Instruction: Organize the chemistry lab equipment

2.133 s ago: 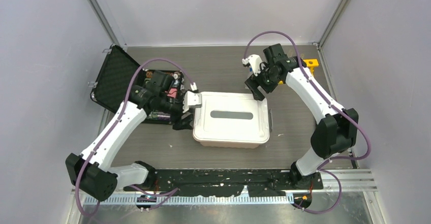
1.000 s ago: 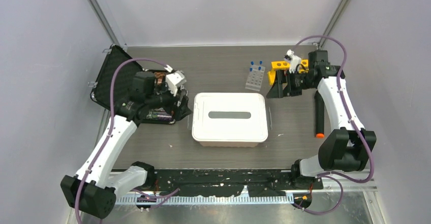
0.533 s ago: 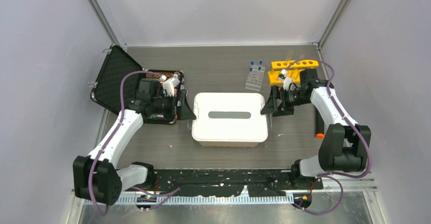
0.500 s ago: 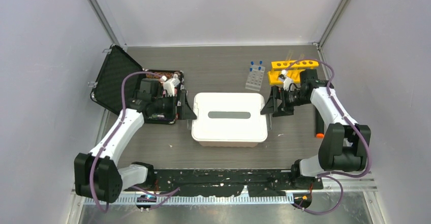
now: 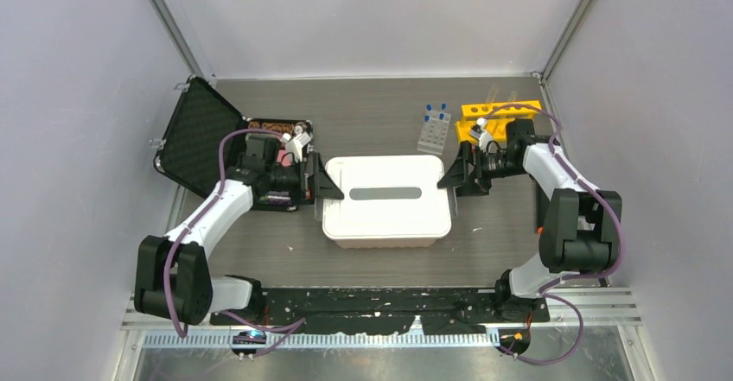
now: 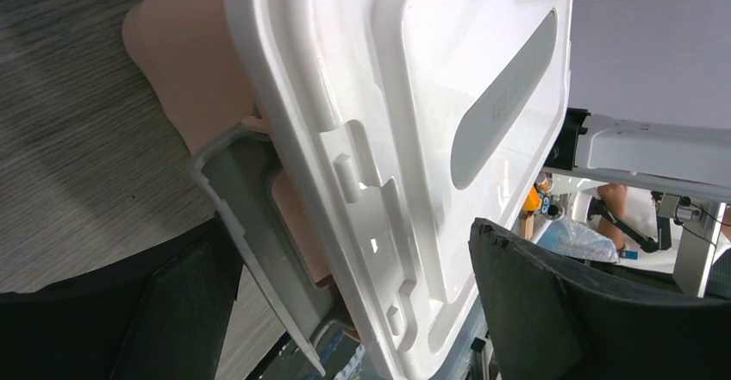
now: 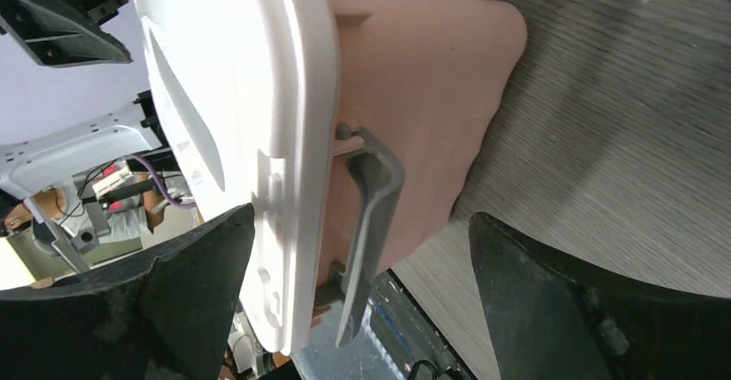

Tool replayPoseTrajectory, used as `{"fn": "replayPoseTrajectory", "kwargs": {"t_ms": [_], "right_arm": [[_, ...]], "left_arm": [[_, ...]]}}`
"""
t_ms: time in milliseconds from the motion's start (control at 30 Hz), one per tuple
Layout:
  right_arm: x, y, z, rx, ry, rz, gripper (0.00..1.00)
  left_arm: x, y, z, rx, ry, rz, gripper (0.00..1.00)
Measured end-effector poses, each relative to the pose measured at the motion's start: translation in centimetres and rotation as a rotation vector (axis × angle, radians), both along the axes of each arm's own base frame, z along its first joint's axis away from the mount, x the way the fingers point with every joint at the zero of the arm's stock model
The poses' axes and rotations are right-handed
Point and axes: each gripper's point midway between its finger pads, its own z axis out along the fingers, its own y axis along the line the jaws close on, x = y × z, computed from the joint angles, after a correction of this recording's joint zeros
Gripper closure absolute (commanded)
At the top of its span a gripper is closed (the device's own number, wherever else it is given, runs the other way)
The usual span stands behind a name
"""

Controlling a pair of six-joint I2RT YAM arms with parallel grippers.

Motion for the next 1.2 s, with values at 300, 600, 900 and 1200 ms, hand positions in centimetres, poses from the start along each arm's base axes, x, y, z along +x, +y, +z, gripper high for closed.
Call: {"fn": "replayPoseTrajectory", "kwargs": {"t_ms": [300, 600, 900, 1200], "right_arm": [[-0.6, 0.6, 1.7, 0.061, -0.055, 0.044, 0.02], [-0.6, 1.1, 1.6, -0.009, -0.106, 0.078, 0.02], [-1.2, 2.9, 0.6, -0.03, -0.066, 0.097, 0.27], [-1.3, 2.4, 1.3, -0.099, -0.021, 0.043, 0.52]], "left_arm": [[-0.1, -0.1, -0.2, -0.007, 0.001, -0.005, 0.11], [0.2, 0.0, -0.9, 0.016, 0.015, 0.008, 0.19], [0.2, 0.0, -0.6, 0.015, 0.029, 0.007, 0.52], [0.0, -0.3, 0.3, 0.11, 0.056, 0.011, 0.83]]}}
